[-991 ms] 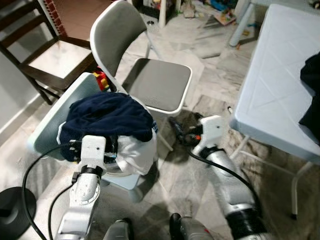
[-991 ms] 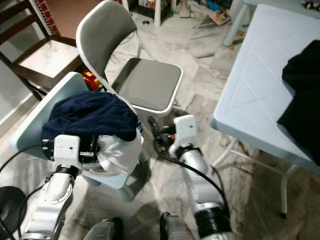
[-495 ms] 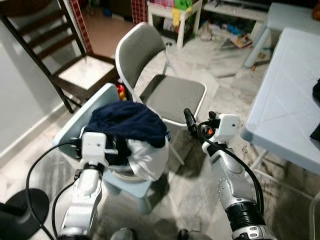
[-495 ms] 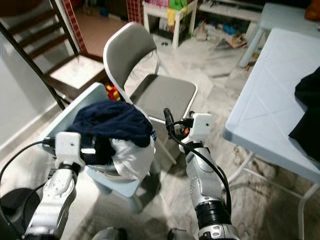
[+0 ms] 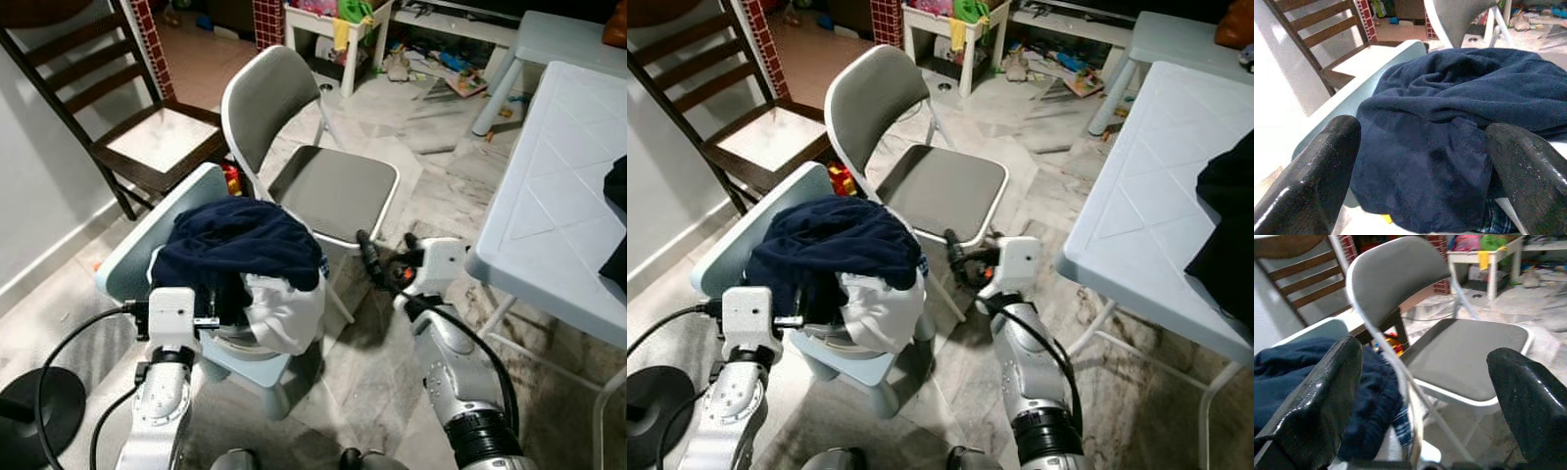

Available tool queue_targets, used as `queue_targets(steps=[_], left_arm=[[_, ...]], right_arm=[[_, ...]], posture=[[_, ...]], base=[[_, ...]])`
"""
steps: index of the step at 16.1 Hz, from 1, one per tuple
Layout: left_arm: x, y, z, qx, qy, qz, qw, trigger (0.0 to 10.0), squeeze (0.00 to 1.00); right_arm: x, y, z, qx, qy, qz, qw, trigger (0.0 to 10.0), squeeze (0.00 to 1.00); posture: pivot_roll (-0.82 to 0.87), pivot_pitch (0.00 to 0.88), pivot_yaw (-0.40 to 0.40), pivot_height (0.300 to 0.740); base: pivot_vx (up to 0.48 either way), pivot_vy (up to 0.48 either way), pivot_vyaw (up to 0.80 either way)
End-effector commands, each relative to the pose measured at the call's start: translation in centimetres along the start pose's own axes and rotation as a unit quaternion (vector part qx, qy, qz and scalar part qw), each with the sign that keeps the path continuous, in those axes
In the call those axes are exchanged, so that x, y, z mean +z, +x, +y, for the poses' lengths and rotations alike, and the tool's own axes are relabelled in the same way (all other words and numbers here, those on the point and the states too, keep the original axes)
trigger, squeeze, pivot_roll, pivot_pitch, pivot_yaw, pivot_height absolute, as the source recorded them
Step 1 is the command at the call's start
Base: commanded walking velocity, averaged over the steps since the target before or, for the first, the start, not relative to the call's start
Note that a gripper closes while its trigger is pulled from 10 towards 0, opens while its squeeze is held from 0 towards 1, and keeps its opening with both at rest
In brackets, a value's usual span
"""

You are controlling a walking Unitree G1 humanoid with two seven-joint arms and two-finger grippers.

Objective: Hang hanger

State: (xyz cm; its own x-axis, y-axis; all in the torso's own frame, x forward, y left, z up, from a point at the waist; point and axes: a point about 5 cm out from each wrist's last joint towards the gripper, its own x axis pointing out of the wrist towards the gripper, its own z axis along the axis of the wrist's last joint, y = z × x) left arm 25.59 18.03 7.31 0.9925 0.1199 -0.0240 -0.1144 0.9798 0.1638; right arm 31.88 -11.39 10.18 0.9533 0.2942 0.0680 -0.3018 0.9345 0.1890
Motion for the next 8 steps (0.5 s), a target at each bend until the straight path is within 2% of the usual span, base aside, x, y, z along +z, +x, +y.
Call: queue_targets(steps=[1,3,4,5,6,7,8], left_arm=[[-0.8,0.0,0.4,0.005,0.007,0.01,1.0,10.0,0.0],[-1.3,0.6,0.6,0.004,0.004,0.022,1.0,10.0,0.0],[-1.6,1.6,0.8,-0.006,0.016,0.03,0.999,10.0,0.0],[-1.6,2.0,0.9,-0.008,0.021,0.033,0.999,2.6,0.0],[-1.6,2.3,1.0,-0.009,0.024,0.035,0.999,2.6,0.0],[-1.9,2.6,0.9,-0.018,0.033,0.044,0.998,0.0,0.0],[-2.2,3.0,0.7,-0.025,0.028,0.048,0.998,0.0,0.0]], right_arm=[[0.5,0.2,0.7,0.024,-0.021,-0.004,0.999,10.0,0.0],[0.8,0.4,0.9,0.029,-0.035,-0.01,0.999,10.0,0.0],[0.7,0.1,0.9,0.024,-0.031,-0.006,0.999,10.0,0.0],[0.6,-0.1,0.8,0.023,-0.034,-0.003,0.999,10.0,0.0],[0.5,-0.2,0.8,0.023,-0.036,0.0,0.999,10.0,0.0],[0.5,-0.3,0.8,0.022,-0.036,0.001,0.999,10.0,0.0],[0.5,-0.3,0.8,0.02,-0.037,0.0,0.999,10.0,0.0]], posture=[[0.07,0.201,-0.048,0.74],[0.07,0.205,-0.05,0.74],[0.06,0.223,-0.047,0.74],[0.05,0.226,-0.045,0.74],[0.05,0.226,-0.045,0.74],[0.05,0.225,-0.039,0.74],[0.04,0.225,-0.033,0.74]], base=[[0.0,0.0,0.0],[0.0,0.0,0.0],[0.0,0.0,0.0],[0.0,0.0,0.0],[0.0,0.0,0.0],[0.0,0.0,0.0],[0.0,0.0,0.0]])
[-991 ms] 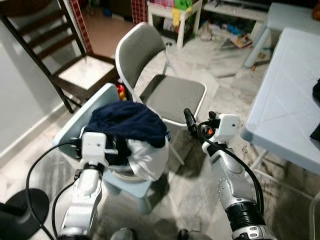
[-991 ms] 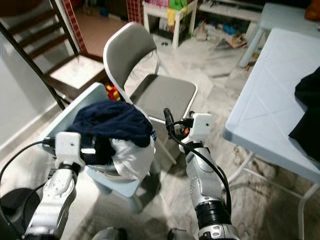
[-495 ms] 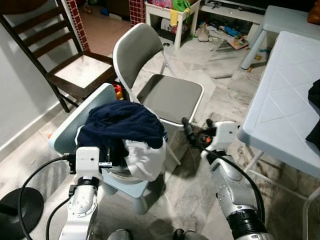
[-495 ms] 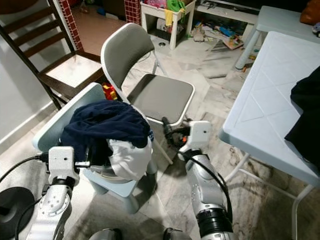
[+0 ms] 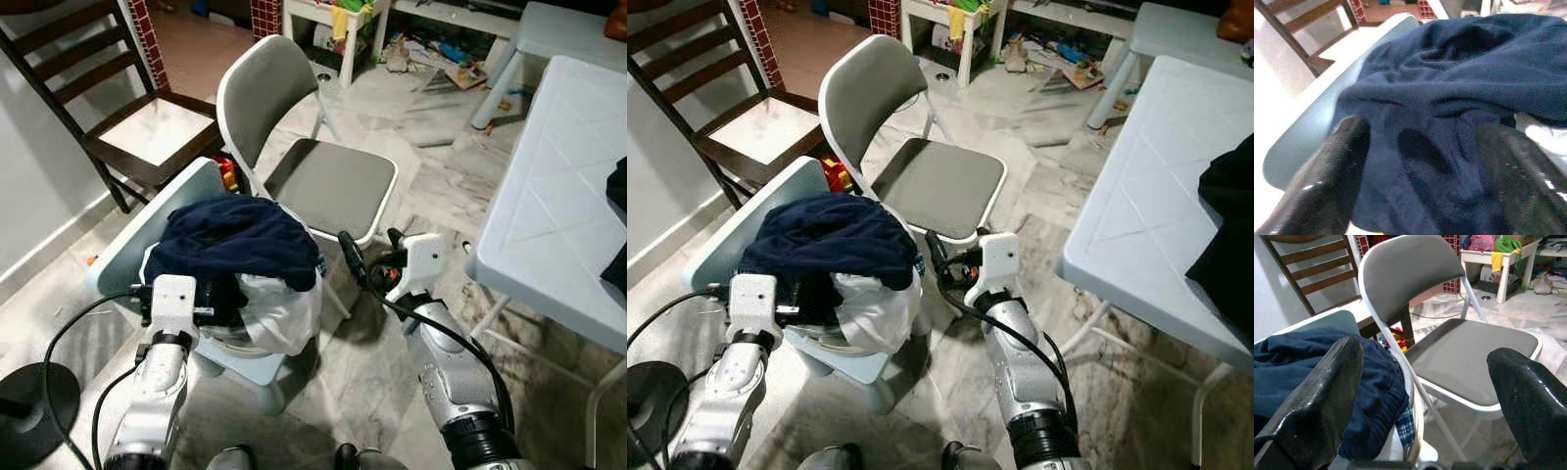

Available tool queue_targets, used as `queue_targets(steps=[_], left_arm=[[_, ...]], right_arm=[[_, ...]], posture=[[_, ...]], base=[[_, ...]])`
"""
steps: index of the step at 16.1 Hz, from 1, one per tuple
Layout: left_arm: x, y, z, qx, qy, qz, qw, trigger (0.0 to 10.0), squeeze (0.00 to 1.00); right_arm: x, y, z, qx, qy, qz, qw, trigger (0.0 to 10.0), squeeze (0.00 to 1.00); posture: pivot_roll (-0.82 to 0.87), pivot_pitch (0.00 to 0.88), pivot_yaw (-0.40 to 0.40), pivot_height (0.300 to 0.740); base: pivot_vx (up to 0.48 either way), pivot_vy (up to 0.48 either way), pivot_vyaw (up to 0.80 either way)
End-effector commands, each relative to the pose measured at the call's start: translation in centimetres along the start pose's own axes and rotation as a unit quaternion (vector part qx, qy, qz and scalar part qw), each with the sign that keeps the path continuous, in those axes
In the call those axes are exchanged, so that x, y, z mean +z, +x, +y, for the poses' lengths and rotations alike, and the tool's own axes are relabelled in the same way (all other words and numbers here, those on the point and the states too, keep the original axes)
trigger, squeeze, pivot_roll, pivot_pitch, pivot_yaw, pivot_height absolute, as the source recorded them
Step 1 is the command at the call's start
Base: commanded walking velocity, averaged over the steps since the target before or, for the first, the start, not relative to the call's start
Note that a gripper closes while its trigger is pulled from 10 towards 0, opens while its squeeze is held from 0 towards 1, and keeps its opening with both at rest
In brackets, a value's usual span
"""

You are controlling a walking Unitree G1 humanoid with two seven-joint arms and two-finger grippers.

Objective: Hang hanger

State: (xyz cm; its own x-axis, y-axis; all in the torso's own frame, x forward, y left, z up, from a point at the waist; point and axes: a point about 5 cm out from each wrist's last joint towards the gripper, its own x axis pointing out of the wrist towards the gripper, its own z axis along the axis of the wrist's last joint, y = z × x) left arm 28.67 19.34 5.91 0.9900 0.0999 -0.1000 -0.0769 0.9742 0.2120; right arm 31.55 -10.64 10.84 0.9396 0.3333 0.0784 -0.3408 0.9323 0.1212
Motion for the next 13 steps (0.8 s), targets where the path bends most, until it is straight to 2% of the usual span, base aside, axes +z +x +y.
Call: queue_targets(steps=[1,5,7,13], left_arm=[[-0.9,0.2,-0.3,-0.02,0.003,0.018,1.0,0.0,0.0],[-1.1,1.0,-2.1,-0.054,0.003,0.037,0.998,0.0,0.0],[-1.5,0.9,-3.3,-0.084,0.0,0.043,0.996,0.0,0.0],[-1.3,0.5,-3.4,-0.07,-0.008,0.016,0.997,0.0,0.0]], right_arm=[[0.2,-0.2,-0.1,-0.004,-0.004,0.0,1.0,10.0,0.0],[0.5,0.1,0.0,-0.009,-0.01,-0.004,1.0,10.0,0.0],[0.6,0.0,-0.2,-0.01,-0.021,-0.003,1.0,10.0,0.0],[0.7,0.0,-0.6,-0.014,-0.028,0.001,1.0,10.0,0.0]], posture=[[0.04,0.227,-0.028,0.74],[0.03,0.231,-0.024,0.74],[0.02,0.227,-0.027,0.74],[0.03,0.223,-0.037,0.74]], base=[[0.0,0.0,0.0],[0.0,0.0,0.0],[0.0,0.0,0.0],[0.0,0.0,0.0]])
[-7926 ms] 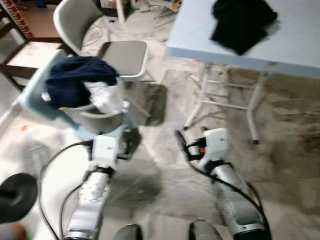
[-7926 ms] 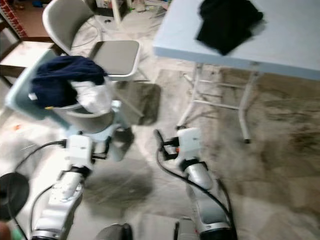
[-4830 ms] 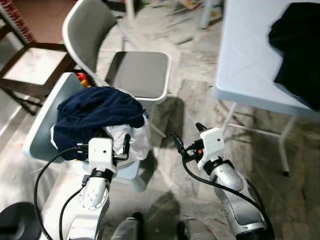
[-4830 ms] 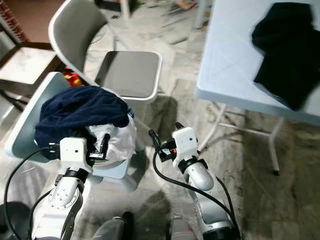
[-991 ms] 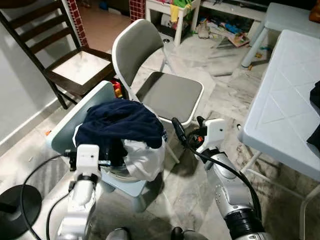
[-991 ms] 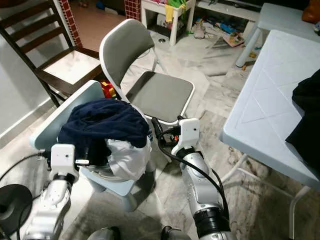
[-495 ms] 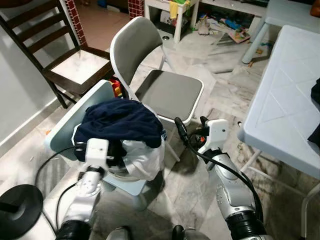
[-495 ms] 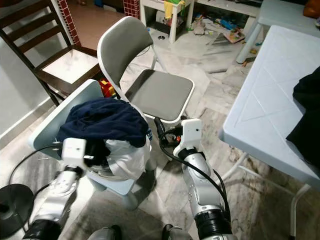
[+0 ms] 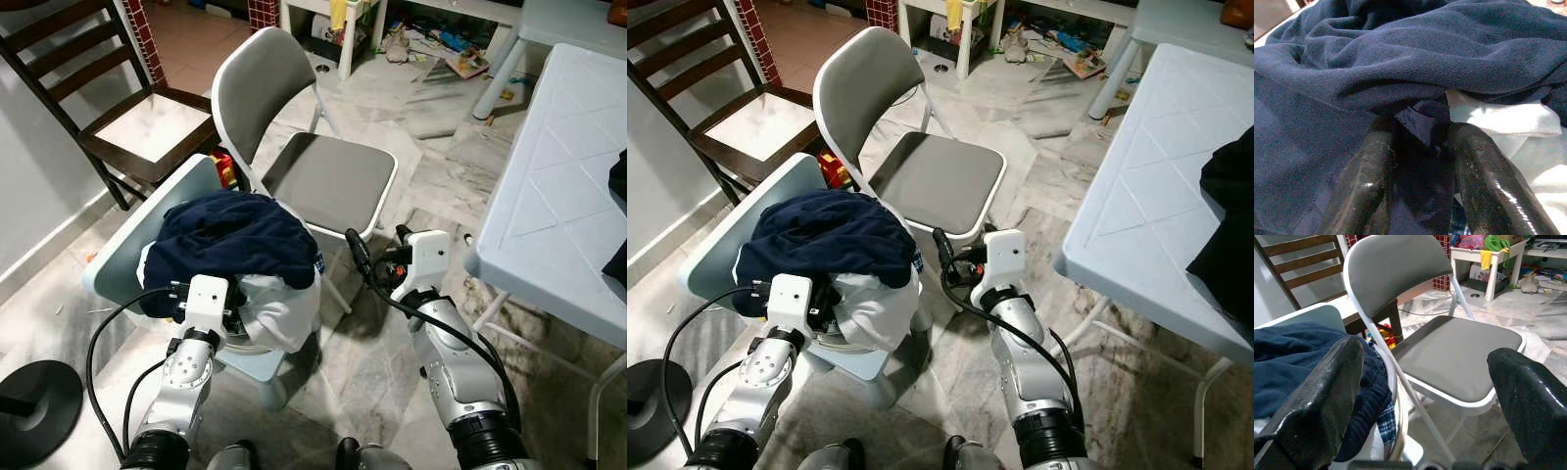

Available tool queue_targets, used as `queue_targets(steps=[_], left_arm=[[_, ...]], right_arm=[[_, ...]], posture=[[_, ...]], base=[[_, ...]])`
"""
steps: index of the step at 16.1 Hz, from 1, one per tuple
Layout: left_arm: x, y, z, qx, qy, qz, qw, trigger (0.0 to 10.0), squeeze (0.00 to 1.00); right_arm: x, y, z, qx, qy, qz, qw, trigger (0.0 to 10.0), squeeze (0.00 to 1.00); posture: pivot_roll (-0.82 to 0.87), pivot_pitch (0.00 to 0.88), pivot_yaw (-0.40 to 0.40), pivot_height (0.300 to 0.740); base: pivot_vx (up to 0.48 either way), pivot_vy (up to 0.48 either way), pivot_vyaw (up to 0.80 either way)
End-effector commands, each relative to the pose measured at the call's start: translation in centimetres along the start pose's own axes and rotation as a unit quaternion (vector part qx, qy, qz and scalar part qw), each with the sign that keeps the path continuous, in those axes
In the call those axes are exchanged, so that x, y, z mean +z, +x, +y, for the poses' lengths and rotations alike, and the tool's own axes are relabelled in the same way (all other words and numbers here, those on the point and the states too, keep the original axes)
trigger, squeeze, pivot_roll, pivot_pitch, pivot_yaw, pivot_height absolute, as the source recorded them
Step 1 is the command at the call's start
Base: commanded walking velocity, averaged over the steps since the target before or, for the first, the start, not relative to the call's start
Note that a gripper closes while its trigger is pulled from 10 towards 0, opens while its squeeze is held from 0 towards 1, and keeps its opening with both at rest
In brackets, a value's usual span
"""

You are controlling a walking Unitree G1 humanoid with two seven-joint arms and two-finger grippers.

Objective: Hang hanger

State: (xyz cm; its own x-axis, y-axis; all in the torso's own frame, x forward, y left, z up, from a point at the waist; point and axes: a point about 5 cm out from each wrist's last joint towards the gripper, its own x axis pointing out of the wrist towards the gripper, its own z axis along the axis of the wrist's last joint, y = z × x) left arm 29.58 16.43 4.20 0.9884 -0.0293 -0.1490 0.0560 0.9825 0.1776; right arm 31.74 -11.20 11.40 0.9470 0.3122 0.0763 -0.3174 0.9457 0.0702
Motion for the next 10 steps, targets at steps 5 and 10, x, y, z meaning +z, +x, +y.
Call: queue_targets(steps=[5,10], left_arm=[[1.8,-1.4,-0.2,-0.014,0.026,-0.069,0.997,0.0,0.0],[6.6,-3.2,-0.6,-0.049,-0.005,-0.186,0.981,0.0,0.0]], right_arm=[[0.1,0.3,0.2,0.006,-0.003,0.003,1.0,10.0,0.0],[-0.1,0.2,-0.2,0.0,-0.006,0.005,1.0,10.0,0.0]], posture=[[0.04,0.219,-0.045,0.74],[0.06,0.217,-0.042,0.74]], base=[[0.0,0.0,0.0],[0.0,0.0,0.0]])
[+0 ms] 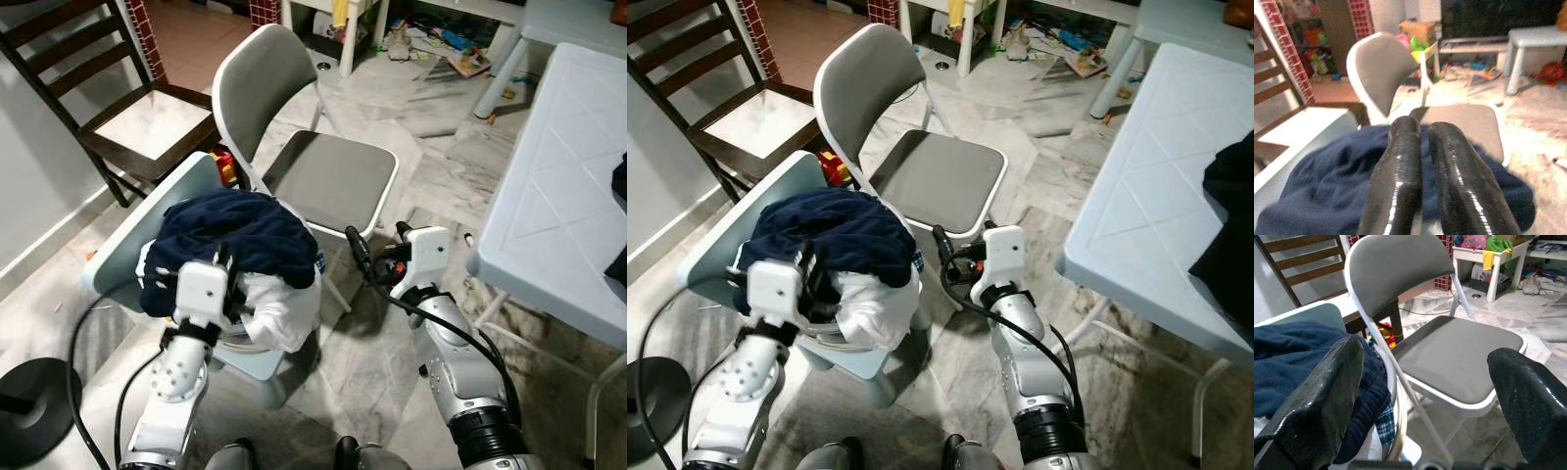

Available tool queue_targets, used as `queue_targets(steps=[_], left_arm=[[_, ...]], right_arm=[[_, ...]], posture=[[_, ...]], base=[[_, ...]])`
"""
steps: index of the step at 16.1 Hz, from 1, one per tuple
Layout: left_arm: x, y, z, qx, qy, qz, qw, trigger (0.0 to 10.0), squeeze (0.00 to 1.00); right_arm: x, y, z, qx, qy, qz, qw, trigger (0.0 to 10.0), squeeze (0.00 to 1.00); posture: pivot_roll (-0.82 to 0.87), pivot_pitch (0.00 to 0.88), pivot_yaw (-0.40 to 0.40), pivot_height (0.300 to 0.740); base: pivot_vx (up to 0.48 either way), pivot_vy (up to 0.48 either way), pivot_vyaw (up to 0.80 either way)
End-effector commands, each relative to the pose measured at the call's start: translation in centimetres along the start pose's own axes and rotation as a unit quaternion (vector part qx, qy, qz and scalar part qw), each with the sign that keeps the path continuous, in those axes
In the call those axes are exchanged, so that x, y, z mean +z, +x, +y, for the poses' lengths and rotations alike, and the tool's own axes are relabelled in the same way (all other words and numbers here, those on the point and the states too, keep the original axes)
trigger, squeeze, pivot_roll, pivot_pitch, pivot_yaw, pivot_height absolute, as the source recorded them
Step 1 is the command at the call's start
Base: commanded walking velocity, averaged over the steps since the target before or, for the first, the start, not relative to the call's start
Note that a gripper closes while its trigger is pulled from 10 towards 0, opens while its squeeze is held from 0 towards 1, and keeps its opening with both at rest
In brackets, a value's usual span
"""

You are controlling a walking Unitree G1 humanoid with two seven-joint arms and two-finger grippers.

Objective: Hang hanger

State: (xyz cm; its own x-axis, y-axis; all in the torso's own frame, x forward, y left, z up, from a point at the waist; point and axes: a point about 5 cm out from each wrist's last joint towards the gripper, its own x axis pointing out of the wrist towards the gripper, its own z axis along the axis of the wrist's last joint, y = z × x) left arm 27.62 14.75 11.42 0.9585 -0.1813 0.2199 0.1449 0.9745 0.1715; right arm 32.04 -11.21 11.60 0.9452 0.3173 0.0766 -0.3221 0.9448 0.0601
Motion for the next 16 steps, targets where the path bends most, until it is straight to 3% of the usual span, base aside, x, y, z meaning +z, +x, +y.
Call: queue_targets(steps=[1,2,4,5,6,12,16], left_arm=[[0.3,0.0,0.3,-0.003,0.001,0.003,1.0,0.0,0.0],[-0.3,-0.1,1.4,0.016,0.012,0.025,0.999,0.0,0.0],[-0.8,-0.6,1.9,0.041,0.023,0.048,0.998,0.0,0.0],[-1.3,-1.2,2.2,0.064,0.018,0.066,0.996,10.0,0.0],[-2.0,-1.9,2.0,0.076,-0.002,0.082,0.994,10.0,1.0],[-4.8,-3.8,0.7,0.055,0.02,0.157,0.986,10.0,1.0],[-5.5,-3.6,0.7,0.06,0.038,0.174,0.982,10.0,1.0]], right_arm=[[-0.3,0.0,0.1,-0.002,0.0,0.006,1.0,10.0,0.0],[-0.4,0.1,0.3,0.003,0.001,0.007,1.0,10.0,0.0],[-0.4,0.2,0.3,0.005,0.001,0.008,1.0,10.0,0.0],[-0.4,0.2,0.3,0.004,0.0,0.009,1.0,10.0,0.0],[-0.5,0.1,0.1,0.001,-0.002,0.012,1.0,10.0,0.0],[-0.7,-0.3,0.1,0.002,-0.005,0.016,1.0,10.0,0.0],[-0.7,-0.4,-0.2,-0.001,-0.009,0.016,1.0,10.0,0.0]], posture=[[0.06,0.217,-0.043,0.74],[0.07,0.217,-0.044,0.74],[0.07,0.217,-0.043,0.74],[0.07,0.219,-0.04,0.74],[0.07,0.22,-0.04,0.74],[0.04,0.23,-0.044,0.74],[0.04,0.227,-0.043,0.74]], base=[[0.0,0.0,0.0],[0.0,0.0,0.0],[0.0,0.0,0.0],[0.0,0.0,0.0],[0.0,0.0,0.0],[0.0,0.0,0.0],[0.0,0.0,0.0]])
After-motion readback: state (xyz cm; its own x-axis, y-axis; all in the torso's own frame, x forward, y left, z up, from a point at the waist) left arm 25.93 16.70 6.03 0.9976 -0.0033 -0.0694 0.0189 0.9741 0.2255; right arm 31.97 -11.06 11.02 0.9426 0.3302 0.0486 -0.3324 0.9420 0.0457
